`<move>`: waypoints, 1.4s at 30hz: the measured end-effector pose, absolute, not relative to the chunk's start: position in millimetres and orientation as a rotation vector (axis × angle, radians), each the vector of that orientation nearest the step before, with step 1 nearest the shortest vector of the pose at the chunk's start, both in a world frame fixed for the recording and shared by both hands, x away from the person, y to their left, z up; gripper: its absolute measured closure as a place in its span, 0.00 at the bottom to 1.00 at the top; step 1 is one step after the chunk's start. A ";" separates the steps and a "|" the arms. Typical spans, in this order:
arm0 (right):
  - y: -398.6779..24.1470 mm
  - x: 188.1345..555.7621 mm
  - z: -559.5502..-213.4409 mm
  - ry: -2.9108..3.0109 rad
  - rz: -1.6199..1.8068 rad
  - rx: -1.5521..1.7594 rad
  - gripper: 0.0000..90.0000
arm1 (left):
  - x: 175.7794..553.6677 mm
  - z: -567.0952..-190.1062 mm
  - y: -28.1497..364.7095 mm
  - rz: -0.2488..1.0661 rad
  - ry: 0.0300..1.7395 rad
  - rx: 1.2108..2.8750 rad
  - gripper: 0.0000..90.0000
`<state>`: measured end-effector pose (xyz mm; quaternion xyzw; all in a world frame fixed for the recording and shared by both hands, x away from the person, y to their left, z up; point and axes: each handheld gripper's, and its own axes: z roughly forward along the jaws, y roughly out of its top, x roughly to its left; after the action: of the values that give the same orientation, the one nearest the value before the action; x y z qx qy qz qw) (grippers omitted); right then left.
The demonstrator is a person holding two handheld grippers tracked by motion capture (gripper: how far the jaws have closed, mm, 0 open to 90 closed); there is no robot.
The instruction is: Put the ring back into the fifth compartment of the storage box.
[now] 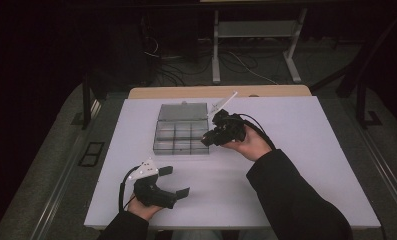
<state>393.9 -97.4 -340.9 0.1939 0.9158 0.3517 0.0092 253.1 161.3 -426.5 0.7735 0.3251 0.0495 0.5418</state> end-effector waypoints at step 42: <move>-55.2 451.0 -369.5 2.836 1.133 0.664 0.77 | 254.0 -426.8 159.8 0.110 0.758 1.842 0.00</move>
<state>451.0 -55.2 -369.5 0.2124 0.9074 0.3624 0.0084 254.0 159.8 -426.8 0.7758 0.3190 0.0461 0.5425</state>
